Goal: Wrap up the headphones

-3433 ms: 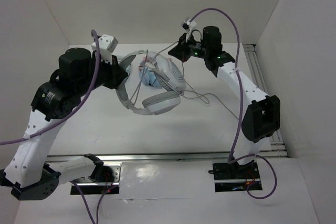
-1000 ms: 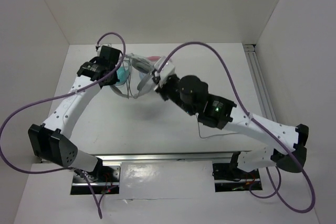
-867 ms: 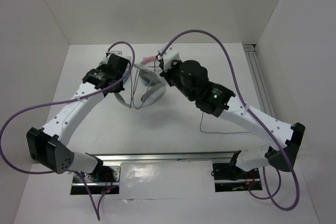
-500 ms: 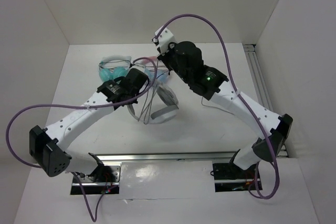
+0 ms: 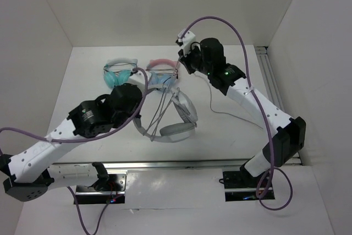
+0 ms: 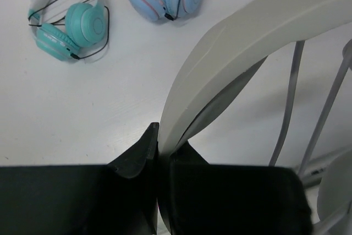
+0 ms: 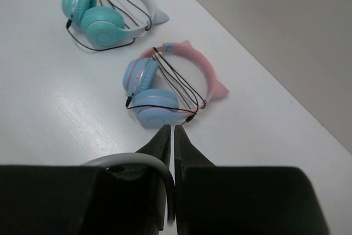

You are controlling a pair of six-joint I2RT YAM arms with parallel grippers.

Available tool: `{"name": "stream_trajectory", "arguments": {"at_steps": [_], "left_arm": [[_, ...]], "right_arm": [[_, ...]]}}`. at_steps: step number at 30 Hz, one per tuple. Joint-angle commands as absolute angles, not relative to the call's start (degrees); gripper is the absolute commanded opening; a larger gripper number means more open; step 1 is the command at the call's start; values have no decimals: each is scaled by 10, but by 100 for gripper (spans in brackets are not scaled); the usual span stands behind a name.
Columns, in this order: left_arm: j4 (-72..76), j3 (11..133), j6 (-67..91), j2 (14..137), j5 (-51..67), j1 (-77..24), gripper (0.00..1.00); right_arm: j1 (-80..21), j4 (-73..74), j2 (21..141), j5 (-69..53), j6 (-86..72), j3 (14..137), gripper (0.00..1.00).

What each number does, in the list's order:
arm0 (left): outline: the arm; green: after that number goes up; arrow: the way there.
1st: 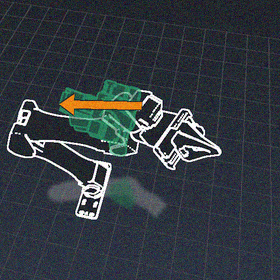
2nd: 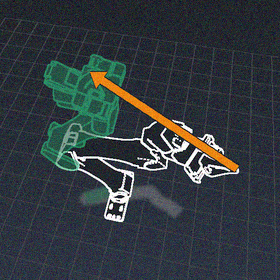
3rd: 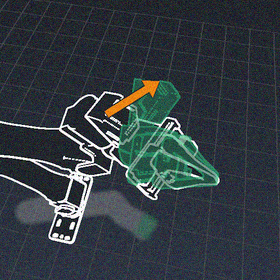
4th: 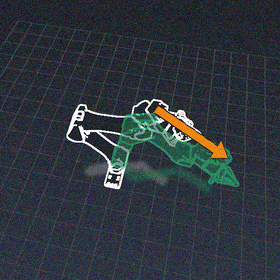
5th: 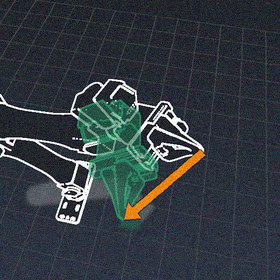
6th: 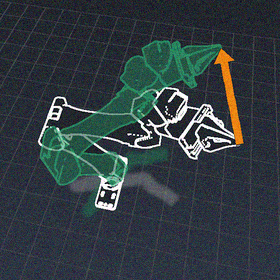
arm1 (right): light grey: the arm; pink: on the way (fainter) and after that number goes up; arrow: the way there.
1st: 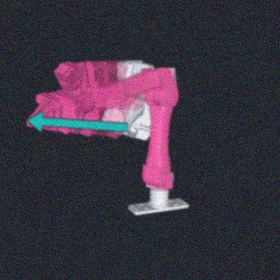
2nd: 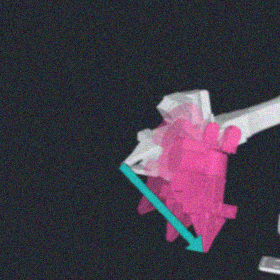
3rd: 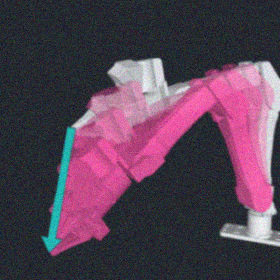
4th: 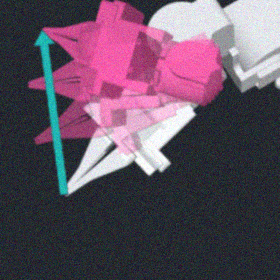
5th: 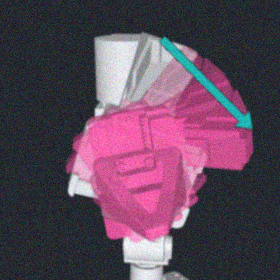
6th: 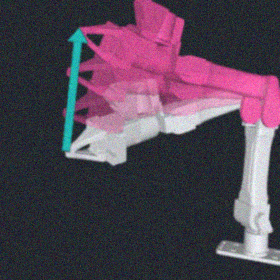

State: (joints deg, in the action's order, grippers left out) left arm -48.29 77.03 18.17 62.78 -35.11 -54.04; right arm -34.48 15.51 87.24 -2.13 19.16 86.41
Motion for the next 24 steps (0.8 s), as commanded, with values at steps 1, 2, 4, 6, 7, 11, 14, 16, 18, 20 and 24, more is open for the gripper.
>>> {"name": "stream_trajectory", "arguments": {"at_steps": [1, 2, 4, 6, 7, 11, 14, 16, 18, 20, 24], "left_arm": [[-532, 875, 177, 577, -254, -560, 0], [-538, 897, 177, 577, -240, -560, 0], [-555, 957, 171, 577, -222, -560, 0], [-562, 986, 162, 593, -221, -560, 0], [-569, 1001, 162, 598, -221, -560, 0], [-569, 1061, 178, 620, -233, -560, 0], [-569, 1098, 214, 642, -264, -560, 0], [-576, 1119, 246, 655, -315, -560, 0], [-587, 1161, 292, 679, -406, -560, 0], [-601, 1202, 331, 695, -494, -560, 0], [-577, 1249, 342, 735, -554, -524, 0]], "right_arm": [[-273, 91, 880, -171, 140, 853, 13], [-268, 91, 887, -236, 132, 853, 15], [-268, 100, 914, -281, 120, 863, 16], [-280, 100, 927, -317, 110, 868, 16], [-286, 91, 927, -329, 98, 868, 16], [-337, -71, 919, -363, 23, 771, 16], [-362, -196, 927, -355, -39, 687, 20], [-372, -242, 939, -355, -61, 640, 20], [-380, -285, 956, -355, -76, 600, 20], [-394, -305, 968, -349, -89, 567, 18], [-404, -399, 974, -338, -106, 453, 14]]}}
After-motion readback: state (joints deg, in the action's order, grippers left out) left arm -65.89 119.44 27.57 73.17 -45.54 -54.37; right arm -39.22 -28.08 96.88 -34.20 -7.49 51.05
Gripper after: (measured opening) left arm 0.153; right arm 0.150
